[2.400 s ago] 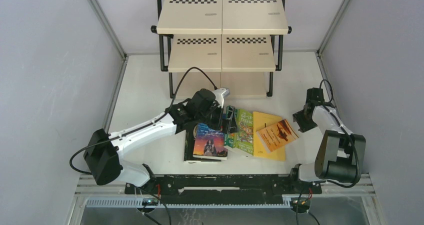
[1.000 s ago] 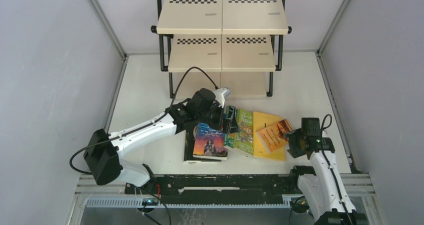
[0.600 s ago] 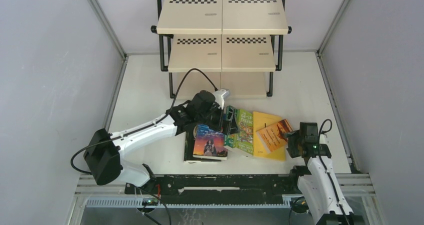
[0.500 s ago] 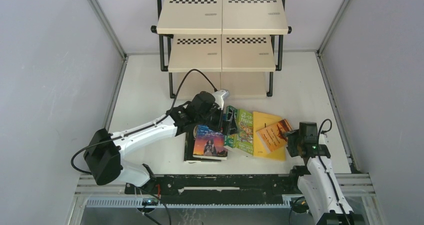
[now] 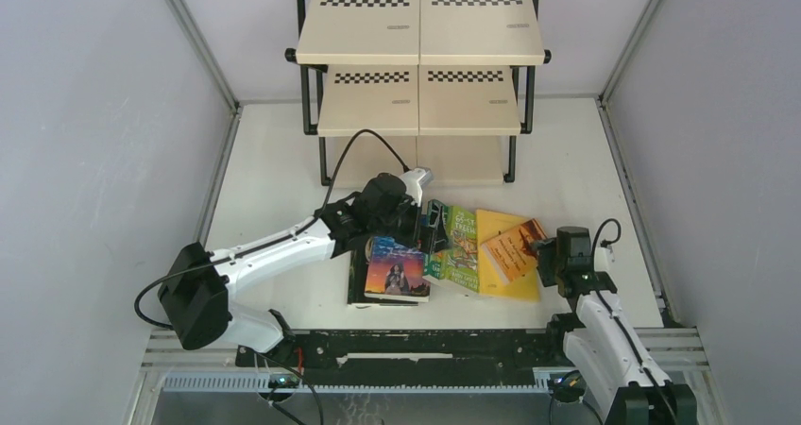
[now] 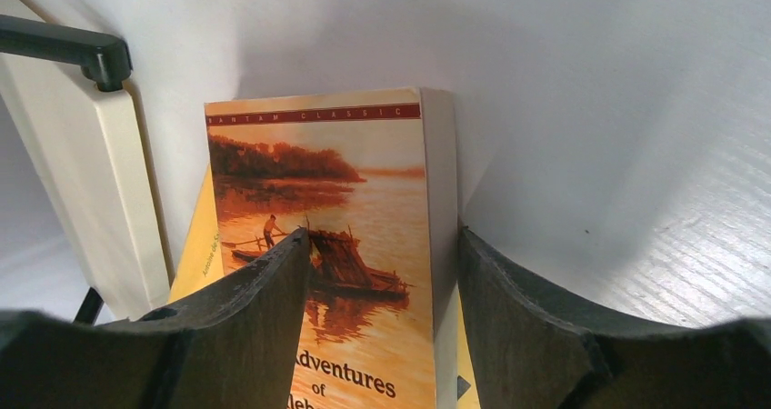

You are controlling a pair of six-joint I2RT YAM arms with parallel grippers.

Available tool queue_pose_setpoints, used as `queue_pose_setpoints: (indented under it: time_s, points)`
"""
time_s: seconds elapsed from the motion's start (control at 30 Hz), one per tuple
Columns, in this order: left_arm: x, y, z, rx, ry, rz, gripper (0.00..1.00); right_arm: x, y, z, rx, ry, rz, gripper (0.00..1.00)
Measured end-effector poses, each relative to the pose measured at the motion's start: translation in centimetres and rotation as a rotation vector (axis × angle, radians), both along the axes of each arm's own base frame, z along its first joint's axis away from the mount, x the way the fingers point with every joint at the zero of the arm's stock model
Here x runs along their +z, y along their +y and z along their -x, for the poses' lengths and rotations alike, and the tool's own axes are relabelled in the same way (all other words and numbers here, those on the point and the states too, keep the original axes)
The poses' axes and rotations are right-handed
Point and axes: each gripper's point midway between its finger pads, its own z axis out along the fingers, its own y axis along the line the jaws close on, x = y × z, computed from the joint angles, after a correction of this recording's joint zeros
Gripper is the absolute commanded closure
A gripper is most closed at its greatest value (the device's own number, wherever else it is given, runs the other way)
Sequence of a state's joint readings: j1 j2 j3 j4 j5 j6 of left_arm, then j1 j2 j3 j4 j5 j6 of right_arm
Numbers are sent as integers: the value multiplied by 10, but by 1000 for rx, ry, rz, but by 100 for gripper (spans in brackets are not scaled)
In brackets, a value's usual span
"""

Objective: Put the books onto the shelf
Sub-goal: Pick up the book from the center of the board.

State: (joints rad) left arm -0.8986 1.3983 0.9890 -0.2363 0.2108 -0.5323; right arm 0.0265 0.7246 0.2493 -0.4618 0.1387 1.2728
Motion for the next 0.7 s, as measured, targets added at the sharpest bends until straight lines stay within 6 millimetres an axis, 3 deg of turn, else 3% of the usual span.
queue_pose_setpoints:
  time_s: [0.13, 0.37, 0.57, 0.7]
  points:
    - [1, -1, -1, 3, -5, 5, 0, 0, 3, -4, 6, -12, 7, 35]
    - [1, -1, -2, 6, -9, 5, 0, 2, 4, -6, -15, -24, 5, 72]
    - [1, 0, -4, 16, -14, 0, 0, 8, 3, -6, -37, -51, 1, 81]
    - [1, 0, -5, 21, -16, -2, 0, 9, 3, -2, -35, -48, 4, 92]
